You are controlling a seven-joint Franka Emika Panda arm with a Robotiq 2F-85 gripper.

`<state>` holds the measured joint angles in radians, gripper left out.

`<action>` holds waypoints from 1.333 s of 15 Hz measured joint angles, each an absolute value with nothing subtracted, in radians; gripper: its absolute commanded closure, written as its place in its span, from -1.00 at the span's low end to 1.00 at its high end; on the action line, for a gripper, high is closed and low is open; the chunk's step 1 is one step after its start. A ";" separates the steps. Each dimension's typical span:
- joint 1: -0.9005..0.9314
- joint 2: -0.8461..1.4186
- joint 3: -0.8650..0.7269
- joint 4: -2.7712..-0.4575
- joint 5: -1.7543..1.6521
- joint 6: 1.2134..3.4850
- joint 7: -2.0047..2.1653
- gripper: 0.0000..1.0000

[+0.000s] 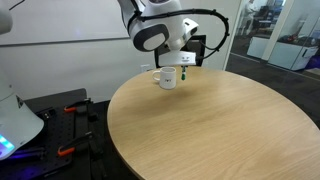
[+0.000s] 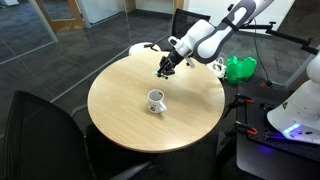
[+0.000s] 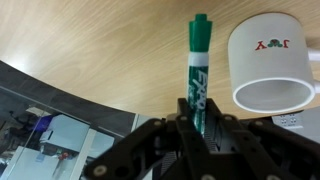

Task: Put the marker inside the mug cup

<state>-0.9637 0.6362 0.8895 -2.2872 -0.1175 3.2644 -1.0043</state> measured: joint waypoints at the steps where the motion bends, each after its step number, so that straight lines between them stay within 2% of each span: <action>1: -0.985 0.654 0.903 -2.287 -0.169 3.269 -0.983 0.90; 8: -1.085 0.748 0.971 -2.290 -0.422 3.294 -0.903 0.90; 20: -1.188 0.912 1.131 -2.299 -0.545 3.291 -0.903 0.90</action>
